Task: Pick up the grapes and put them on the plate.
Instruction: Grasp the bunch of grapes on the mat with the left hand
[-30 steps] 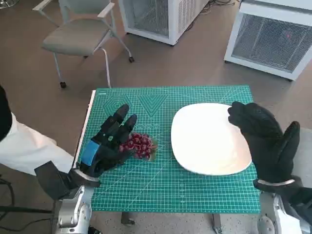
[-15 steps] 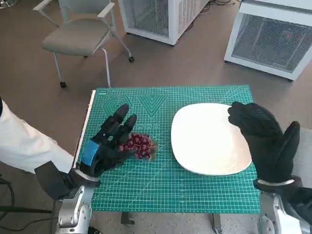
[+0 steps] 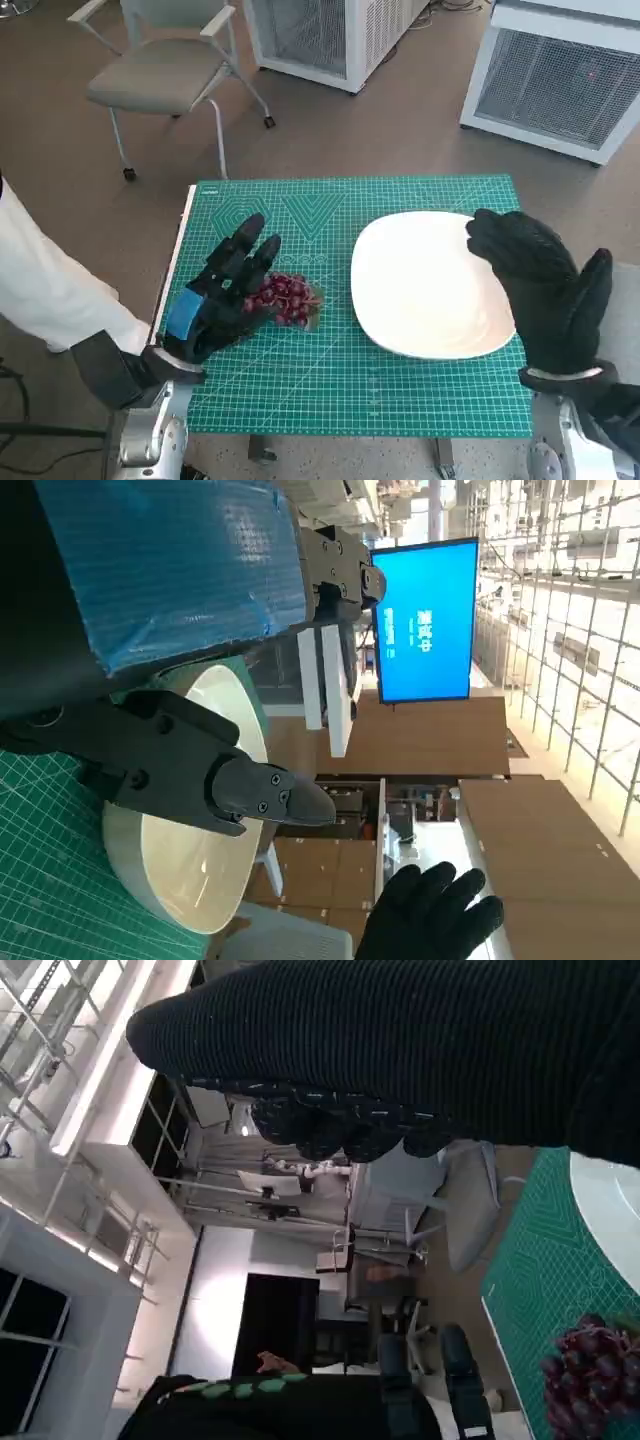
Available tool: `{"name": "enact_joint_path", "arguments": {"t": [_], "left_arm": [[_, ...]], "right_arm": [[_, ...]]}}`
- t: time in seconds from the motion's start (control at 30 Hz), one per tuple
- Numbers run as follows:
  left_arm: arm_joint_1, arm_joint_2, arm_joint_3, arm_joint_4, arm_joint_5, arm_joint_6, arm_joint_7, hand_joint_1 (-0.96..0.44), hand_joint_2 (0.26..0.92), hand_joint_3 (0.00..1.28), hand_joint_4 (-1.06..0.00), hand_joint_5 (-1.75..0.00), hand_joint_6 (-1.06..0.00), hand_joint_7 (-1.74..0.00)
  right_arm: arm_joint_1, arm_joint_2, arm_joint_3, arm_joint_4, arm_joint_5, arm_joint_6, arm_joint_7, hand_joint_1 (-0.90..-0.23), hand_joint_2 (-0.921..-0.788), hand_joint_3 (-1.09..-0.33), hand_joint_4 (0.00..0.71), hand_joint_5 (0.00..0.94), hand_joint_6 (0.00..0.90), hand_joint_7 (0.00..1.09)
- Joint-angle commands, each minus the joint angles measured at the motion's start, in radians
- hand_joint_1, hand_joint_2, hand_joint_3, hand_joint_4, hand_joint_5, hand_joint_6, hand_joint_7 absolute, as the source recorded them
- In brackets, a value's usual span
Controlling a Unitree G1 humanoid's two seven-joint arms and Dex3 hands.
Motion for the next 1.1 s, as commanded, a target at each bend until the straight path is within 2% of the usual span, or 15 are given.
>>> {"name": "enact_joint_path", "arguments": {"t": [0.03,0.2,0.3,0.37,0.43,0.53,0.6,0.83,1.1], "left_arm": [[0.01,-0.006,0.001,-0.003,-0.01,-0.004,-0.003,-0.49,0.921,0.11,-0.2,0.0,-0.24,-0.01],[0.014,-0.004,-0.004,-0.017,0.0,-0.006,0.005,-0.49,0.921,0.11,-0.21,0.0,-0.25,-0.01],[0.017,0.022,-0.021,-0.028,0.087,-0.056,0.038,-0.5,0.921,0.11,-0.21,-0.01,-0.26,-0.01],[0.022,0.073,-0.045,-0.047,0.245,-0.123,0.102,-0.52,0.921,0.11,-0.2,0.0,-0.26,-0.01],[0.034,0.148,-0.075,-0.098,0.481,-0.166,0.202,-0.53,0.921,0.09,-0.18,0.0,-0.25,-0.01],[0.06,0.232,-0.112,-0.214,0.783,-0.117,0.322,-0.53,0.906,0.05,-0.09,0.0,-0.21,0.0],[0.072,0.25,-0.123,-0.27,0.872,-0.062,0.342,-0.5,0.882,0.03,-0.04,0.0,-0.18,0.0],[0.087,0.246,-0.131,-0.421,0.857,0.156,0.207,-0.27,0.75,0.0,0.0,0.0,-0.12,0.0],[0.09,0.235,-0.173,-0.542,0.88,0.353,0.134,-0.14,0.717,0.0,0.0,0.0,-0.11,0.0]], "right_arm": [[0.008,0.003,0.003,0.012,-0.003,0.006,0.004,-0.377,-0.921,-0.642,0.42,0.737,0.188,0.99],[0.011,0.006,0.009,0.008,-0.004,0.006,0.005,-0.377,-0.921,-0.642,0.42,0.738,0.188,0.99],[0.014,0.006,0.012,0.008,-0.005,0.005,0.006,-0.377,-0.921,-0.642,0.42,0.739,0.188,0.99],[0.016,0.006,0.013,0.009,-0.005,0.003,0.008,-0.377,-0.921,-0.642,0.42,0.739,0.188,0.99],[0.017,0.006,0.014,0.01,-0.004,0.003,0.009,-0.376,-0.921,-0.642,0.419,0.74,0.188,0.99],[0.018,0.005,0.013,0.011,-0.001,0.003,0.011,-0.376,-0.921,-0.643,0.419,0.741,0.187,0.99],[0.02,0.004,0.013,0.011,0.001,0.004,0.012,-0.376,-0.921,-0.643,0.418,0.742,0.187,0.99],[0.022,0.002,0.011,0.012,0.007,0.004,0.014,-0.377,-0.921,-0.645,0.416,0.746,0.184,1.0],[0.025,0.002,0.01,0.005,0.006,0.007,0.01,-0.378,-0.921,-0.653,0.414,0.75,0.181,1.0]]}}
